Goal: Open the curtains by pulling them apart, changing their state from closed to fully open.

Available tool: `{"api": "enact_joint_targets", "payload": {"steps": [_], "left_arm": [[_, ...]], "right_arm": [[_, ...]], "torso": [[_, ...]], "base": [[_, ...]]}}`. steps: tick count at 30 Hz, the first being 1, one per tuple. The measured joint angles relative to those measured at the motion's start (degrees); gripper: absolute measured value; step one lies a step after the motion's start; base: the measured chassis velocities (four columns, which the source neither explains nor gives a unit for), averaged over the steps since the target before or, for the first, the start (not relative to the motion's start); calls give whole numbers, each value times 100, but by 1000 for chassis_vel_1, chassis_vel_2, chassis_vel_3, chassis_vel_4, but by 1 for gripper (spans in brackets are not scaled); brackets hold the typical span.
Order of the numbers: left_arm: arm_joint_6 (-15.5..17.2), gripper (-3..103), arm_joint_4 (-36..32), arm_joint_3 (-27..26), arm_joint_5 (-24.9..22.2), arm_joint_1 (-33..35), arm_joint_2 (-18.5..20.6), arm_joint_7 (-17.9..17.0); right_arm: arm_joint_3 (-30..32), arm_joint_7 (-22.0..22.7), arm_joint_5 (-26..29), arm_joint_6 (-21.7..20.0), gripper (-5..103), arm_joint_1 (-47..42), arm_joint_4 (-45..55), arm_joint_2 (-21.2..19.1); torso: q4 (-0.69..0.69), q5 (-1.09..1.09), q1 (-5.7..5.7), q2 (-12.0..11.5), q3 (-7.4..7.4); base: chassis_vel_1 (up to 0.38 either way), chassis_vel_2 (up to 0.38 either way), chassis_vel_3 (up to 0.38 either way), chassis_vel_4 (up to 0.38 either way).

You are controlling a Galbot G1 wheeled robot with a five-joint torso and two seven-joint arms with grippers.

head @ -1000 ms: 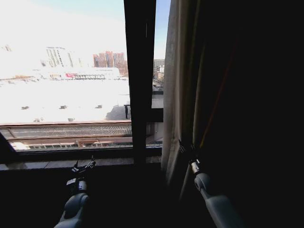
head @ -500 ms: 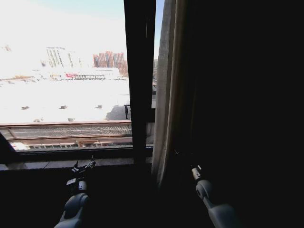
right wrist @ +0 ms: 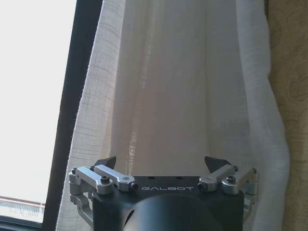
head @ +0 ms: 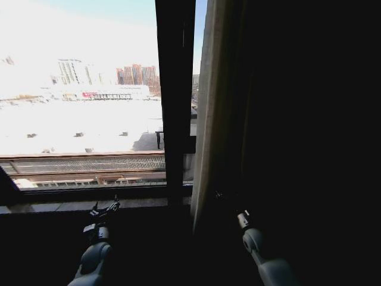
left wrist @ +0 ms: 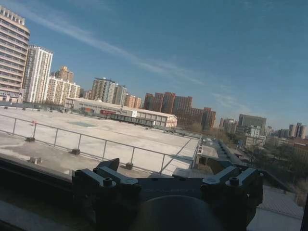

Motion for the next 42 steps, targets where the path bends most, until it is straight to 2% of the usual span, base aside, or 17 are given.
{"api": "enact_joint_targets", "payload": {"steps": [14,23,27,40,42], "left_arm": [[0,100,0,-1,0,0,0,0],[0,100,0,-2,0,0,0,0],[0,100,0,-1,0,0,0,0],[0,100,0,-1,0,0,0,0],[0,100,0,-1,0,0,0,0]], "right_arm": [[64,14,-89,19,100,-190,202,-3],[82,10,-135,53,100,-289,288,4],[91,7,-141,63,100,-315,309,5],[107,-18,-166,71,100,-469,454,-19],[107,-18,-166,71,100,-469,454,-19]], "torso": [[1,0,0,0,0],[1,-4,1,0,1],[1,3,1,0,1],[1,-3,0,0,0],[1,2,1,0,1]], "base": [[202,202,-200,-204],[322,336,-339,-322],[364,394,-360,-374],[359,347,-359,-341],[394,373,-388,-371]]}}
